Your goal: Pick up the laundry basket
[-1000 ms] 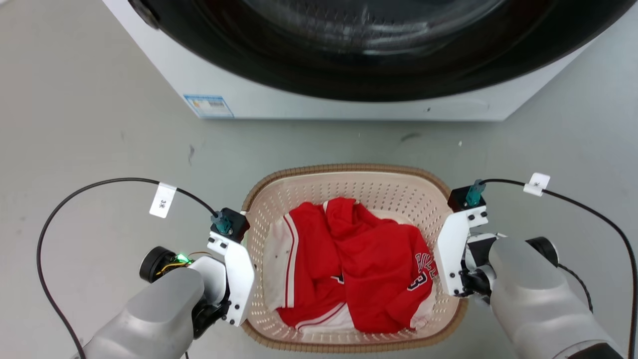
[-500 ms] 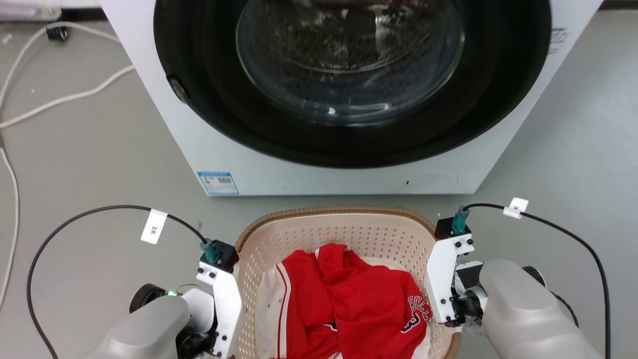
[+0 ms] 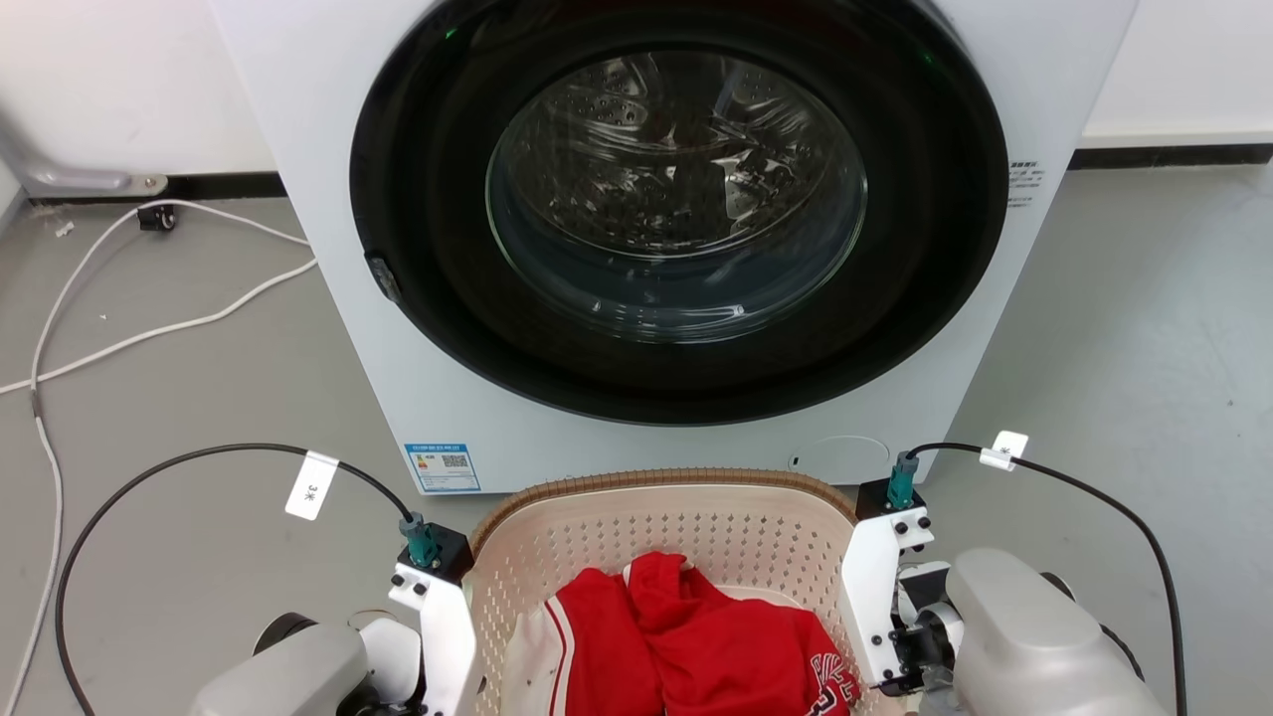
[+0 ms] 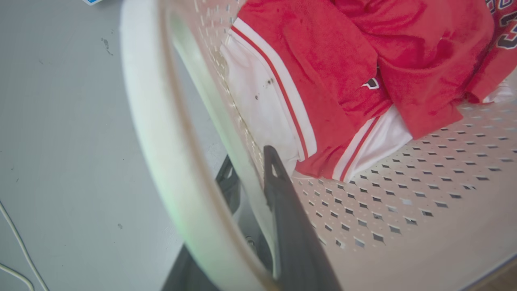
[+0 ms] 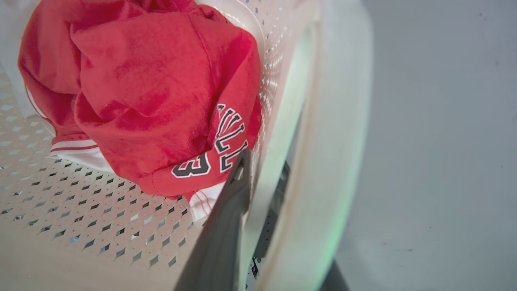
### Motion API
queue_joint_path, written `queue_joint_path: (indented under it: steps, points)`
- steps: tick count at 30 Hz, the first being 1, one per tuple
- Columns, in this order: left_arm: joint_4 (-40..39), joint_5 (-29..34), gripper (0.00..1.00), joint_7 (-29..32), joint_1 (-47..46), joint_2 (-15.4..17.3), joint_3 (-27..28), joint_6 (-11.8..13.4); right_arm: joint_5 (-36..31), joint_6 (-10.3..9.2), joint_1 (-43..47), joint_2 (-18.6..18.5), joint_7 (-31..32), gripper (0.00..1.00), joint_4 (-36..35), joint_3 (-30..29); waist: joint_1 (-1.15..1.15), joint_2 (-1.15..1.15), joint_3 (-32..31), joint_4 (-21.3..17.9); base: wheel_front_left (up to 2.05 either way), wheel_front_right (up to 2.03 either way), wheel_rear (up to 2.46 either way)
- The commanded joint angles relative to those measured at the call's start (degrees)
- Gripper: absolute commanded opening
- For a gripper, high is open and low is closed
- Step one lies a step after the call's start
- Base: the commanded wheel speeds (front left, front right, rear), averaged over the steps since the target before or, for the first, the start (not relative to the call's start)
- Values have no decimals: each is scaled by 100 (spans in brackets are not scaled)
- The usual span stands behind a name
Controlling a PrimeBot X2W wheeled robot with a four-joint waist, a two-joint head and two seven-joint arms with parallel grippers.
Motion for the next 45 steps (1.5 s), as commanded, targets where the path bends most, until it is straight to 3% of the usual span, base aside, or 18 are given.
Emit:
queue_joint_path:
  steps: [1,9,45]
  points:
    - [-8,25,0,68,110,105,-58,-62,-5,-2,2,-112,10,0,-25,32,2,0,-32,-5,0,0,0]
    - [-212,-49,0,321,174,184,-64,-66,95,-2,-33,-112,87,0,47,146,2,0,-196,-7,0,0,0]
    - [-210,-9,0,304,162,85,-63,-69,423,-1,-177,-102,90,0,160,492,2,0,-266,-144,0,0,0]
